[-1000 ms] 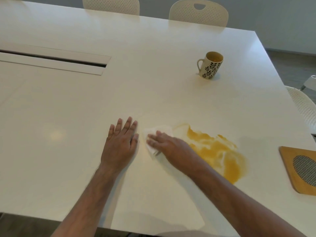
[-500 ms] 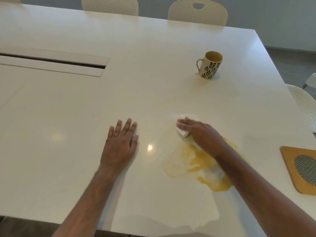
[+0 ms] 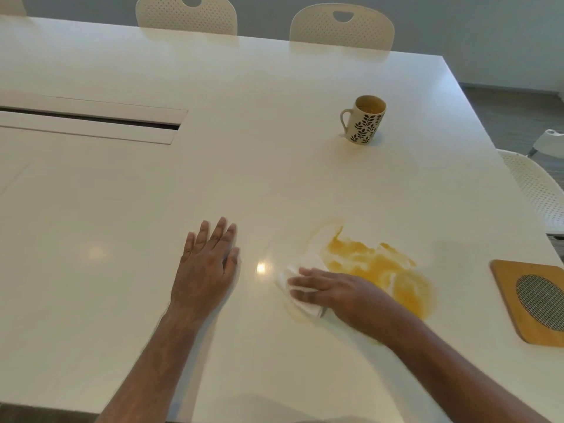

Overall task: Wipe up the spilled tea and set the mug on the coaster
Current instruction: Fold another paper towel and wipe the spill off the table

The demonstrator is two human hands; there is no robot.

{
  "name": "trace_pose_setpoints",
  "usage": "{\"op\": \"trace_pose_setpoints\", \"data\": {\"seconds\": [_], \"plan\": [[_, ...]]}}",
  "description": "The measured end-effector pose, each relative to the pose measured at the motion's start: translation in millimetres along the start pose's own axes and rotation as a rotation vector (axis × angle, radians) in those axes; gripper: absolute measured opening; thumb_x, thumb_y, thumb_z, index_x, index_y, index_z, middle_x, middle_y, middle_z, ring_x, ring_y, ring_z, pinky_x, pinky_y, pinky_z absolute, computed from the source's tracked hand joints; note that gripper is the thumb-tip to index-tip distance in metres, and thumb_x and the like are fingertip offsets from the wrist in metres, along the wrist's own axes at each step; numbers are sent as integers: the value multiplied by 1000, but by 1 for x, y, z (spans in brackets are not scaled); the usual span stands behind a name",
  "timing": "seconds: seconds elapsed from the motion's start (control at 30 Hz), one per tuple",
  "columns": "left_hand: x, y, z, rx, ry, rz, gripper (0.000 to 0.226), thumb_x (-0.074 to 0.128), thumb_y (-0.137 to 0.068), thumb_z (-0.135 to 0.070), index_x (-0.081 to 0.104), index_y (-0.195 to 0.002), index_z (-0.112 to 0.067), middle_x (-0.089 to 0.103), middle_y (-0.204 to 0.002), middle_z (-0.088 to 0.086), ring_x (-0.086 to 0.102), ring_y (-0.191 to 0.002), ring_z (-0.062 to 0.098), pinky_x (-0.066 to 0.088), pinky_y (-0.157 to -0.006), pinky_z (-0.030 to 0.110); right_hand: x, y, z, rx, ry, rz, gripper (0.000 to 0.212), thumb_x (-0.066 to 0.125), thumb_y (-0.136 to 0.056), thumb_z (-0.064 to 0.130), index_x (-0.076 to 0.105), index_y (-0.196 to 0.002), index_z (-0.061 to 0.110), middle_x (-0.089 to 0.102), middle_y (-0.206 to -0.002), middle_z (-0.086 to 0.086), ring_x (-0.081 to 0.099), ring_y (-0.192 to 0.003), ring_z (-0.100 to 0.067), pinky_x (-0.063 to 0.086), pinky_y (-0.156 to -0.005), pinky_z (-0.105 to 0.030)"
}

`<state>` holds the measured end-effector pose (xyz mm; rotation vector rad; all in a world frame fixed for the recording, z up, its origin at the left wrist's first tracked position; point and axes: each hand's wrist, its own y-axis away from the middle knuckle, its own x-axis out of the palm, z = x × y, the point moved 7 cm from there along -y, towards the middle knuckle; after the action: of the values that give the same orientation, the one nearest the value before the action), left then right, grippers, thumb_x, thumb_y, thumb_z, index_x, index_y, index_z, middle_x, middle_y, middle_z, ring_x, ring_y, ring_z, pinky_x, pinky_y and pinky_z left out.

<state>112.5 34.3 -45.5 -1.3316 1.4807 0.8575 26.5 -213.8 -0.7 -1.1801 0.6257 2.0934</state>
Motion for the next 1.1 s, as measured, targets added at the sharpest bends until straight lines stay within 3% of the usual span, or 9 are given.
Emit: {"op": "trace_pose_setpoints", "data": {"seconds": [0.13,0.23,0.37,0.53,0.67,0.77,0.87,0.97,1.1], "plan": [[-2,1,-2,-2,3,-10,59,30,-106,-46,36,-163,-31,25,-172,-11,17,-162,19,11,-132,44,-31,5,-68,261,44,-106,59,48,-98,-5,57,-147,28,40,-160,11,33,-152,-13,30,-123,-29],[-2,1,-2,0,2,-11,59,30,-106,-46,36,-163,-32,26,-172,-11,17,-162,19,10,-132,43,-57,1,-101,411,29,-209,65,48,-93,-11,60,-145,25,45,-159,7,37,-151,-13,29,-123,-29],[-1,1,0,-2,-2,-11,59,29,-106,-47,35,-163,-33,26,-172,-11,16,-162,18,10,-132,43,-59,-11,-93,387,63,-249,72,46,-85,-14,61,-144,22,46,-159,6,38,-150,-14,35,-120,-29],[0,1,1,11,-10,-10,59,29,-106,-47,36,-163,-33,26,-172,-11,19,-162,20,14,-131,45,-24,0,-56,230,8,-198,67,43,-89,-7,61,-144,27,43,-159,13,33,-150,-8,33,-120,-25],[-1,0,0,11,-12,-4,59,30,-106,-47,37,-162,-32,27,-172,-10,19,-162,21,15,-131,47,-10,28,-48,130,46,-129,77,40,-83,-14,61,-144,28,42,-157,20,31,-151,-4,35,-117,-25],[-2,0,-1,8,-8,1,60,29,-105,-47,37,-162,-32,27,-172,-10,19,-162,21,15,-131,47,-19,40,-59,100,97,-138,68,42,-88,-8,64,-141,29,47,-154,20,35,-149,-5,40,-115,-29],[-2,0,-2,8,-12,10,60,28,-105,-46,37,-163,-31,27,-172,-9,19,-162,22,15,-131,47,-38,44,-97,284,33,-201,50,39,-102,14,63,-139,38,43,-154,24,36,-148,-2,34,-120,-28],[-2,0,-3,3,-14,15,60,29,-105,-46,37,-163,-31,27,-172,-9,19,-162,23,14,-131,47,-60,45,-131,448,-71,-298,45,54,-102,5,67,-137,30,49,-155,12,45,-145,-9,25,-118,-15],[-2,-1,-4,-16,-5,23,62,28,-104,-45,36,-163,-30,25,-173,-8,17,-162,24,11,-132,47,-72,31,-119,429,-82,-457,42,54,-96,-7,73,-127,13,60,-146,-6,72,-112,-31,50,-98,-30]]}}
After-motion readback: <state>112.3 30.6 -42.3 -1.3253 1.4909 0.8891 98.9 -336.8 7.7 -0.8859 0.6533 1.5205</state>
